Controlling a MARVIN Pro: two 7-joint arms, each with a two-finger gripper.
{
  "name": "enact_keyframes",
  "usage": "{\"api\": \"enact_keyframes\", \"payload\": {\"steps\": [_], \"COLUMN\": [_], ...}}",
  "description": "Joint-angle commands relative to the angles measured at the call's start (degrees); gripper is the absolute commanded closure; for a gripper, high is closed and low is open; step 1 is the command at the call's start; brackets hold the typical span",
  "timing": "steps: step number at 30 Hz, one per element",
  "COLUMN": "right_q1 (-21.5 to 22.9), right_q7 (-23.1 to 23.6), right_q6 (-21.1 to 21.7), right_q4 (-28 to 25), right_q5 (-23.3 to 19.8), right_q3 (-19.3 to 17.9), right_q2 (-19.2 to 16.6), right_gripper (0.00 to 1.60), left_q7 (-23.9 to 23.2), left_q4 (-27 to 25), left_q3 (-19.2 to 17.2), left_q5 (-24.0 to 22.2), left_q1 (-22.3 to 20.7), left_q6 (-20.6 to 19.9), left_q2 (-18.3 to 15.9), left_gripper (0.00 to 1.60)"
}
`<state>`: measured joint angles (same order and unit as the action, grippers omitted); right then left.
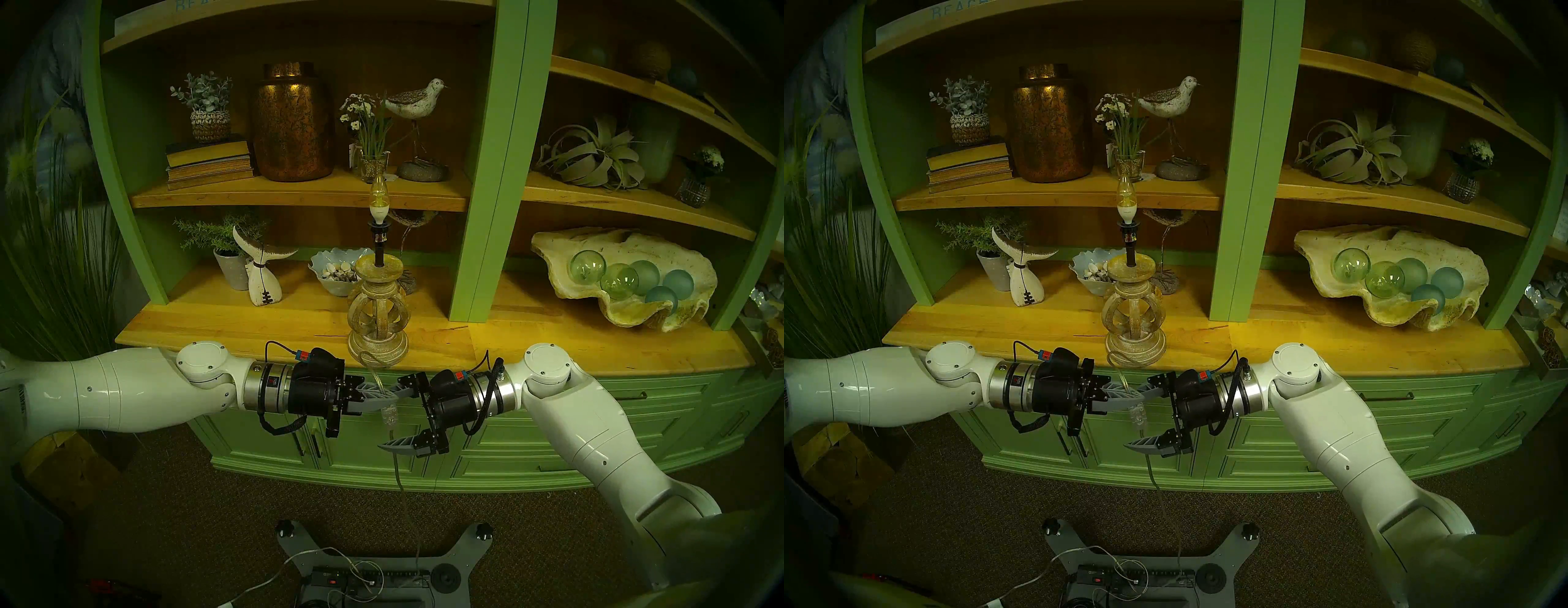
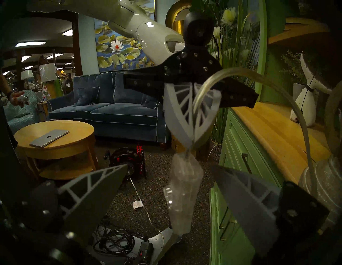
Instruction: Grab cable and switch light on
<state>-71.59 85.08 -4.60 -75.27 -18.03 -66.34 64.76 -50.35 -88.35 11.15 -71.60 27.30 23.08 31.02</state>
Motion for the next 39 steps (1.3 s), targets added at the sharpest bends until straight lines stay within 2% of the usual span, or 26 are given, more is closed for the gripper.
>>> {"api": "enact_keyframes", "payload": {"steps": [1,2,3,4,6,7,11,12,13,14,23,25,26,30,39], "right_q1": [2.73,2.80,2.86,2.95,3.06,3.08,2.90,2.79,2.66,2.41,-1.15,-2.64,-4.62,-9.40,-16.02], "right_q7": [-0.08,-0.08,-0.08,-0.08,-0.08,-0.08,-0.08,-0.08,-0.08,-0.08,-0.08,-0.08,-0.08,-0.08,-0.68], "right_q6": [0.12,0.13,0.15,0.17,0.15,0.14,0.53,0.27,0.14,0.15,0.66,0.71,0.59,0.45,-1.02], "right_q4": [-1.19,-1.13,-1.09,-1.01,-0.83,-0.77,-0.73,-0.43,-0.41,-0.70,-2.60,-3.06,-3.82,-4.20,-4.45], "right_q5": [-1.41,-1.45,-1.48,-1.49,-1.50,-1.49,-1.52,-1.65,-1.78,-1.85,-2.50,-2.89,-3.39,-3.14,-2.81], "right_q3": [-0.17,-0.11,-0.06,0.05,0.24,0.31,0.20,0.13,0.06,-0.02,-2.12,-2.90,-4.18,-7.82,-11.34], "right_q2": [0.14,0.15,0.15,0.15,0.15,0.15,0.27,0.09,-0.10,-0.41,-5.49,-7.10,-8.91,-11.91,-17.50], "right_gripper": [0.93,1.03,1.03,1.25,1.44,1.60,1.60,0.97,0.06,0.00,0.00,0.00,0.00,0.00,0.00], "left_q7": [0.08,0.08,0.08,0.08,0.07,0.07,0.06,0.06,0.06,0.06,0.12,0.15,0.17,0.23,0.35], "left_q4": [-0.31,-0.31,-0.31,-0.31,-0.31,-0.32,-0.32,-0.32,-0.32,-0.32,-0.33,-0.33,-0.32,-0.31,-0.26], "left_q3": [-1.46,-1.46,-1.46,-1.46,-1.47,-1.47,-1.48,-1.48,-1.48,-1.48,-1.45,-1.43,-1.41,-1.36,-1.22], "left_q5": [-0.82,-0.83,-0.83,-0.84,-0.85,-0.85,-0.86,-0.87,-0.87,-0.87,-0.79,-0.75,-0.70,-0.58,-0.35], "left_q1": [-1.35,-1.35,-1.35,-1.35,-1.34,-1.34,-1.34,-1.34,-1.34,-1.34,-1.35,-1.36,-1.36,-1.35,-1.30], "left_q6": [0.48,0.48,0.48,0.48,0.48,0.48,0.49,0.49,0.49,0.49,0.48,0.46,0.45,0.42,0.36], "left_q2": [-0.08,-0.08,-0.08,-0.08,-0.09,-0.09,-0.09,-0.09,-0.09,-0.09,-0.09,-0.09,-0.08,-0.06,-0.01], "left_gripper": [1.60,1.60,1.60,1.60,1.60,1.60,1.60,1.60,1.60,1.60,1.60,1.60,1.60,1.60,1.60]}}
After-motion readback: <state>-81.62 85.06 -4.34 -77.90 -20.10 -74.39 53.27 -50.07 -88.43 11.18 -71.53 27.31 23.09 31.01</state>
